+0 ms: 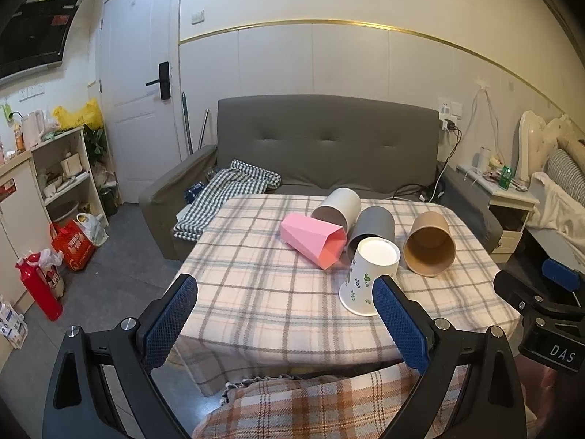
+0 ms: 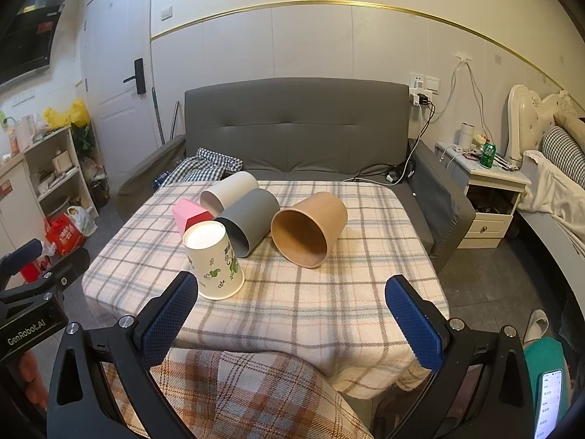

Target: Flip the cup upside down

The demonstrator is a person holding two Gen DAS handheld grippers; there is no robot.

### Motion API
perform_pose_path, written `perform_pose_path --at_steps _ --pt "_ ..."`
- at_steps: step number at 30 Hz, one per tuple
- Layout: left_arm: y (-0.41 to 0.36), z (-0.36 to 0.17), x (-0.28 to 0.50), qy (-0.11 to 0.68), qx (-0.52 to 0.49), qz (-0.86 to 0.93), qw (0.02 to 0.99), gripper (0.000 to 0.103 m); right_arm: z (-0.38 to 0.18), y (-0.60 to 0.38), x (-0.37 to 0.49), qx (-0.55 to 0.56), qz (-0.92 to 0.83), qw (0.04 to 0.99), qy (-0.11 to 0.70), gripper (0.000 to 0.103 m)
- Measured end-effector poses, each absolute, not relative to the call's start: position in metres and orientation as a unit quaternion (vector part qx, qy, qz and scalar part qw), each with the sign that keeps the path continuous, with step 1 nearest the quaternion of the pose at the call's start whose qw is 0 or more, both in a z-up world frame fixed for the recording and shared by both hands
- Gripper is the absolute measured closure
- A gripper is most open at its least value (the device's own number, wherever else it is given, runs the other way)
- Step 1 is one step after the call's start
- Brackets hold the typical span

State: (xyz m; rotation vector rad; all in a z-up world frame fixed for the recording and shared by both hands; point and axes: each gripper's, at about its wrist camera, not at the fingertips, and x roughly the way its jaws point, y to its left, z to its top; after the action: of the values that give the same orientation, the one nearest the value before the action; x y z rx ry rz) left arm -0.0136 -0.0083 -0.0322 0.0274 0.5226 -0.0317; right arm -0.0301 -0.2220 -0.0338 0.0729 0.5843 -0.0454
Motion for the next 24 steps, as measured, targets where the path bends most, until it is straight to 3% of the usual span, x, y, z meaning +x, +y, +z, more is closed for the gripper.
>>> perform_pose_path --at_steps 24 --pt "-0.0082 -0.0332 -0.0162 0.26 0.013 -0.016 0.965 0.004 -0.0345 -0.2211 -0.0305 0.034 -0.023 0.956 0.29 0.0"
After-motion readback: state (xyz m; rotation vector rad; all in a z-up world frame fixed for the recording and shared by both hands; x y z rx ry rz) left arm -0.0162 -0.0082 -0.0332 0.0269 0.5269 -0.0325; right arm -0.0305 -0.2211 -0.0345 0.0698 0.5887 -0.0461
